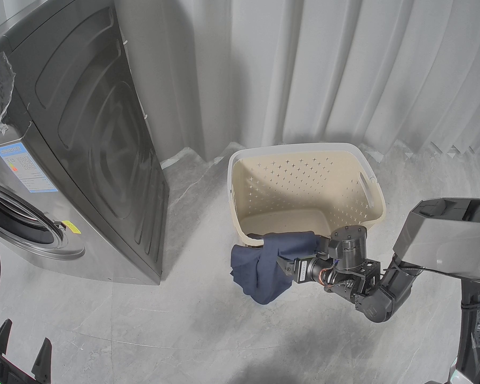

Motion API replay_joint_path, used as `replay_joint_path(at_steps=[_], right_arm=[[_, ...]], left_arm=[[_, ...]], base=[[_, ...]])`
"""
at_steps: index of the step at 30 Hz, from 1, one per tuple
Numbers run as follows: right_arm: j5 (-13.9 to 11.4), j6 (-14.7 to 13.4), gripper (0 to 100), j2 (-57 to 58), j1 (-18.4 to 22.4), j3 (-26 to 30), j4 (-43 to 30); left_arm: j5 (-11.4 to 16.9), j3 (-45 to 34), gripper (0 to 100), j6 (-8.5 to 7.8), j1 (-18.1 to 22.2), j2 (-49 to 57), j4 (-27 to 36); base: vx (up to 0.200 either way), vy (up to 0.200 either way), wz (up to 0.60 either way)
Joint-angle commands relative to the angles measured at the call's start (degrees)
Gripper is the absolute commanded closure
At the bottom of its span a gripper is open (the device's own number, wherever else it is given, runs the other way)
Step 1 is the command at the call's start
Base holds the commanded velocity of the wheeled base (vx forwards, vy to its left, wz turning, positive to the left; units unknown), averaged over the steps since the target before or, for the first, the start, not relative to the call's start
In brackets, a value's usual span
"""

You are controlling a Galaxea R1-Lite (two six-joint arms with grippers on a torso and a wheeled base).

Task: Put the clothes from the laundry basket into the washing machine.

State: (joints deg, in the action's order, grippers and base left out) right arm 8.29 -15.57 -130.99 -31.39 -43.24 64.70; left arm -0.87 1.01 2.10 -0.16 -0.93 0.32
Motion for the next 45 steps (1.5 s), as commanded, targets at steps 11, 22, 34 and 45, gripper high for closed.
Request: replay_joint_path(at_steps=[11, 22, 34, 45], right_arm=[[-0.82, 0.54, 100, -5.86, 0.28, -10.11, 1.75], [-2.23, -0.34, 100, 2.84, -2.1, -1.85, 3.86], [-2.4, -1.13, 100, 26.75, -6.4, 10.02, 3.86], [-5.04, -0.17, 100, 43.98, -8.25, 15.64, 2.63]], left_arm=[[-0.01, -0.84, 0, 0.01, -0.02, 0.57, 0.03], [-0.01, -0.84, 0, 0.01, -0.02, 0.57, 0.03], [0.07, -0.84, 0, -0.34, -0.02, 0.57, -0.05], [0.34, -0.84, 0, -1.22, -0.02, 0.57, -0.05]], base=[[0.0, 0.0, 0.0], [0.0, 0.0, 0.0], [0.0, 0.0, 0.0], [0.0, 0.0, 0.0]])
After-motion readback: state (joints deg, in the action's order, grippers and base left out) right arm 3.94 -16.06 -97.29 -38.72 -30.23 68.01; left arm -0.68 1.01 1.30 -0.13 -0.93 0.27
